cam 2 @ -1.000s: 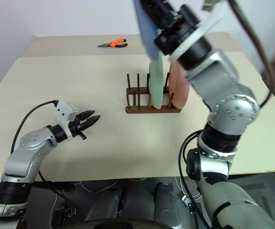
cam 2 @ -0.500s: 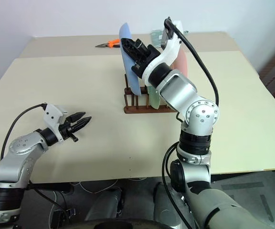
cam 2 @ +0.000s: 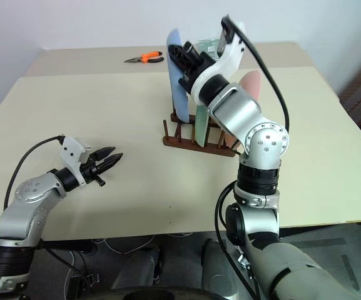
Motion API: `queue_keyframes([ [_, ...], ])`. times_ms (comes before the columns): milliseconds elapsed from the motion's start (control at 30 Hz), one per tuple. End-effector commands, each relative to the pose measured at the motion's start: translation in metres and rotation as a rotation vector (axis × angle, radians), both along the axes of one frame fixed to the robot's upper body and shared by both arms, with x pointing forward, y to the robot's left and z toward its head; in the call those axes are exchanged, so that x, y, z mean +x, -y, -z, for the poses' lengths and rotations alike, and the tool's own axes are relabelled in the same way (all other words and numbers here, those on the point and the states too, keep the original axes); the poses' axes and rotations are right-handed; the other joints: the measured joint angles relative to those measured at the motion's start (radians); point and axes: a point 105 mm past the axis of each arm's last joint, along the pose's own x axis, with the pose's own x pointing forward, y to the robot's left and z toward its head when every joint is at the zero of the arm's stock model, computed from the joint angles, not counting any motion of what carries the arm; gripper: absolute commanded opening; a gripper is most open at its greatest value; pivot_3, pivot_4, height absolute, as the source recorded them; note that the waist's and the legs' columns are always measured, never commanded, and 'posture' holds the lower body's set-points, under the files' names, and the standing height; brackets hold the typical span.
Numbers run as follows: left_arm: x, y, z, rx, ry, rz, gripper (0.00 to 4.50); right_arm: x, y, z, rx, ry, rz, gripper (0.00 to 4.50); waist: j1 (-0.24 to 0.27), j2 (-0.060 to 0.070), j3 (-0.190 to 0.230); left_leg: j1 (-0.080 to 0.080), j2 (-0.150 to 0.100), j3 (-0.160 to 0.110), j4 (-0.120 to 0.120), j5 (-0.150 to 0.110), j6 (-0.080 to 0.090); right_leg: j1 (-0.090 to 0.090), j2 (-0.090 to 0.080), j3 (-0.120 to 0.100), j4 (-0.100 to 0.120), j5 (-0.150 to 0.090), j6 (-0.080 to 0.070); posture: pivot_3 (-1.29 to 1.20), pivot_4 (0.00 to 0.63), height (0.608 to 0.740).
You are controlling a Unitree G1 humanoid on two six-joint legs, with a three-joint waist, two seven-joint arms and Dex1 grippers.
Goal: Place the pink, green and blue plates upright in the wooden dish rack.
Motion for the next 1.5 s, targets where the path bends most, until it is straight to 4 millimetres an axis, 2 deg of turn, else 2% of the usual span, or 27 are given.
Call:
queue_keyframes([
  [33, 0.001, 0.003, -0.008, 0.006, 0.04, 0.011, 1.47, -0.017, 0.002, -0.03, 0.051, 0.096, -0.018, 0.02, 0.0, 0.0, 0.0, 0.0, 0.0, 0.0, 0.0, 0.0, 0.0, 0.0, 0.0, 0.0, 0.0, 0.0, 0.0, 0.0, 0.15, 0.74],
  [200, 0.001, 0.005, -0.006, 0.003, 0.035, 0.018, 1.47, -0.013, 0.002, -0.03, 0.185, -0.046, -0.006, 0.02, 0.001, 0.0, 0.0, 0.0, 0.0, 0.0, 0.0, 0.0, 0.0, 0.0, 0.0, 0.0, 0.0, 0.0, 0.0, 0.0, 0.15, 0.74],
  [433, 0.002, 0.006, -0.005, 0.002, 0.035, 0.023, 1.47, -0.001, 0.005, -0.01, 0.271, -0.256, 0.043, 0.02, 0.001, 0.0, 0.0, 0.0, 0.0, 0.0, 0.0, 0.0, 0.0, 0.0, 0.0, 0.001, 0.0, 0.0, 0.0, 0.0, 0.15, 0.74],
  [667, 0.003, 0.007, -0.004, 0.004, 0.034, 0.025, 1.47, 0.015, 0.009, 0.012, 0.292, -0.403, 0.094, 0.02, 0.0, 0.0, 0.0, 0.0, 0.0, 0.0, 0.0, 0.0, 0.0, 0.0, 0.0, 0.001, 0.0, 0.0, 0.0, 0.0, 0.15, 0.74],
  [833, 0.003, 0.007, -0.004, 0.006, 0.034, 0.026, 1.47, 0.027, 0.004, 0.017, 0.269, -0.45, 0.119, 0.02, -0.001, 0.0, 0.0, 0.0, 0.0, 0.0, 0.0, 0.0, 0.0, 0.0, 0.0, 0.001, 0.0, 0.0, 0.0, 0.0, 0.15, 0.74],
  [933, 0.003, 0.007, -0.003, 0.004, 0.035, 0.025, 1.47, 0.031, 0.005, 0.01, 0.235, -0.397, 0.132, 1.0, -0.001, 0.001, 0.0, 0.0, 0.0, 0.0, 0.0, 0.0, 0.0, 0.0, 0.0, 0.001, 0.0, 0.0, 0.0, 0.0, 0.15, 0.74],
  [967, 0.003, 0.007, -0.003, 0.003, 0.035, 0.024, 1.47, 0.032, 0.006, 0.006, 0.206, -0.356, 0.145, 1.46, -0.002, 0.001, 0.0, 0.0, 0.0, 0.0, 0.0, 0.0, 0.0, -0.001, 0.0, 0.001, 0.0, 0.0, 0.0, 0.0, 0.15, 0.74],
  [1067, 0.002, 0.007, -0.002, 0.002, 0.034, 0.022, 1.47, 0.026, 0.008, -0.021, 0.143, -0.177, 0.152, 2.95, 0.0, 0.001, 0.0, -0.001, 0.0, 0.001, 0.0, 0.0, 0.0, -0.001, 0.0, 0.001, 0.0, 0.0, 0.0, 0.0, 0.15, 0.74],
  [1100, 0.001, 0.008, -0.002, 0.002, 0.034, 0.021, 1.47, 0.019, 0.01, -0.036, 0.098, -0.056, 0.152, 3.44, -0.001, 0.001, 0.0, -0.001, 0.0, 0.001, 0.0, 0.0, 0.0, -0.001, 0.0, 0.001, 0.0, 0.0, 0.0, 0.0, 0.15, 0.74],
  [1167, 0.001, 0.009, -0.002, 0.001, 0.034, 0.021, 1.47, 0.005, 0.013, -0.057, 0.003, 0.147, 0.159, 3.44, 0.001, 0.0, 0.0, -0.001, 0.0, 0.001, 0.0, 0.0, 0.0, -0.001, 0.0, 0.001, 0.0, 0.0, 0.0, 0.0, 0.15, 0.74],
  [1267, 0.0, 0.012, -0.002, 0.003, 0.037, 0.024, 1.47, -0.023, 0.04, -0.078, -0.236, 0.523, 0.247, 3.44, 0.007, 0.0, 0.0, -0.002, 0.0, 0.001, 0.001, 0.0, 0.0, 0.0, 0.0, 0.001, -0.002, 0.0, 0.0, 0.0, 0.15, 0.74],
  [1333, -0.001, 0.014, -0.002, 0.003, 0.038, 0.026, 1.47, -0.036, 0.067, -0.073, -0.375, 0.655, 0.283, 3.44, 0.013, -0.003, -0.001, -0.002, 0.0, 0.001, 0.001, 0.0, 0.0, 0.002, 0.0, 0.0, -0.004, -0.001, 0.001, 0.0, 0.15, 0.74],
  [1400, -0.002, 0.014, -0.002, 0.006, 0.039, 0.028, 1.47, -0.045, 0.1, -0.059, -0.504, 0.688, 0.298, 3.44, 0.01, -0.004, -0.002, -0.001, 0.0, 0.0, 0.001, -0.001, 0.001, 0.005, 0.0, -0.001, -0.006, -0.001, 0.002, 0.0, 0.15, 0.74],
  [1500, -0.002, 0.013, -0.001, 0.011, 0.033, 0.027, 1.47, -0.052, 0.168, -0.027, -0.613, 0.56, 0.373, 3.44, 0.015, -0.005, -0.002, -0.001, -0.001, 0.001, 0.002, -0.001, 0.002, 0.007, -0.002, -0.001, -0.008, -0.003, -0.001, 0.0, 0.15, 0.74],
])
